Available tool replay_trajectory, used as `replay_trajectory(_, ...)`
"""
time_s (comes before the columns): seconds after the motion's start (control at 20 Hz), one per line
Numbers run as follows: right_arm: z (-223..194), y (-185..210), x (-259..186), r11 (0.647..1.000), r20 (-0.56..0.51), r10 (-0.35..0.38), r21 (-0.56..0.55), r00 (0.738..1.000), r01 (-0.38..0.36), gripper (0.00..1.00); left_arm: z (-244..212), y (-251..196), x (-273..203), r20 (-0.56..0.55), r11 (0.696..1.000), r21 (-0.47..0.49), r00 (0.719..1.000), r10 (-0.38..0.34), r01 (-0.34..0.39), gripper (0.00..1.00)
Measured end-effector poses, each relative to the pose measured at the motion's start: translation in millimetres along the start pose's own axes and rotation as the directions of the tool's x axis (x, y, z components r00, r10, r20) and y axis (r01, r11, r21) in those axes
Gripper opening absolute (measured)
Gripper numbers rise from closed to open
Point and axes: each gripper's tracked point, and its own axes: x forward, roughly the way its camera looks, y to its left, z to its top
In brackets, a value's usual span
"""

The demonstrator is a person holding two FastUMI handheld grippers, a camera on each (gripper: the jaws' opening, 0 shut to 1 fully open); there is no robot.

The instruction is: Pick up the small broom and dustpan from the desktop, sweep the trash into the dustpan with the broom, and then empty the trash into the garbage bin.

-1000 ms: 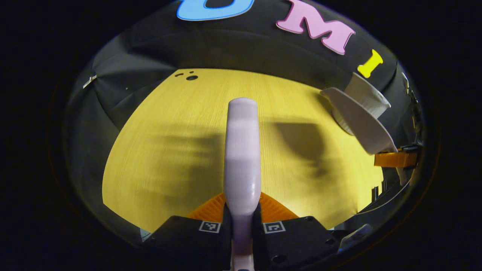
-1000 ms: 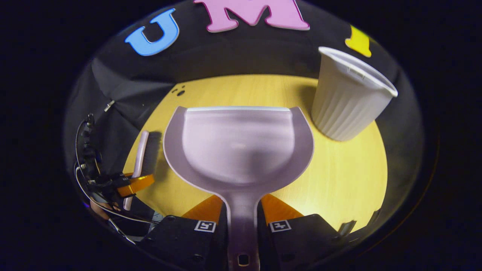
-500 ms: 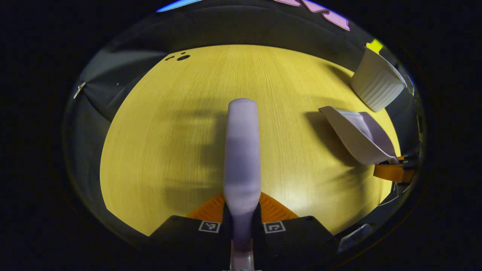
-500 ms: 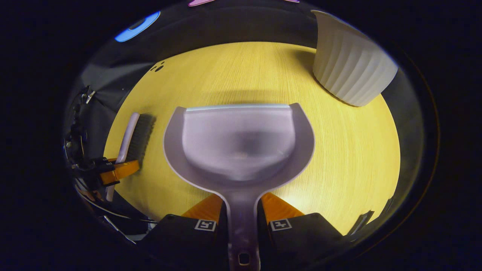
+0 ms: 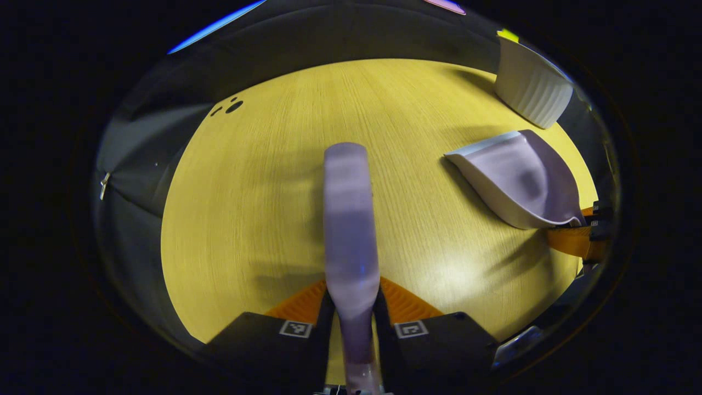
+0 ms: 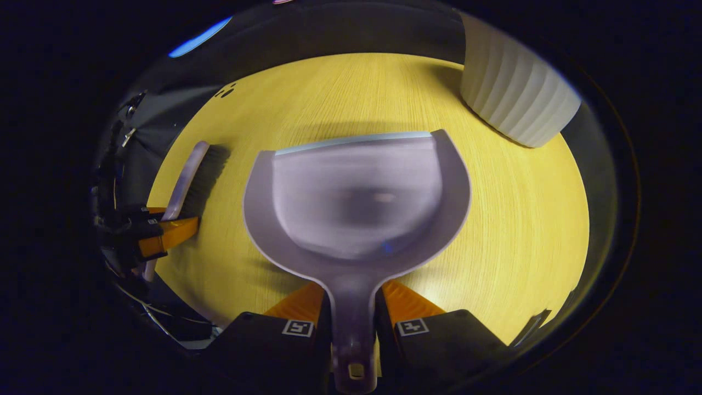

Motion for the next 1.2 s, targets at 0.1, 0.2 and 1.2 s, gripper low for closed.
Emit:
replay_trajectory(0.1,3,3,-4,1.0,0.014,0.019,0.017,1.0,-0.019,0.52,5,-10,-6,0.02,0.999,-0.026,0.999,-0.025,0.025,0.69)
replay_trajectory(0.2,3,3,-8,1.0,0.041,0.025,0.016,0.999,-0.026,0.84,4,-10,-16,0.034,0.998,-0.047,0.999,-0.03,0.031,0.95)
replay_trajectory(1.2,57,12,-257,0.994,0.752,0.025,-0.089,0.659,0.064,0.99,7,-31,-288,0.744,0.988,-0.156,0.657,0.123,-0.008,0.98)
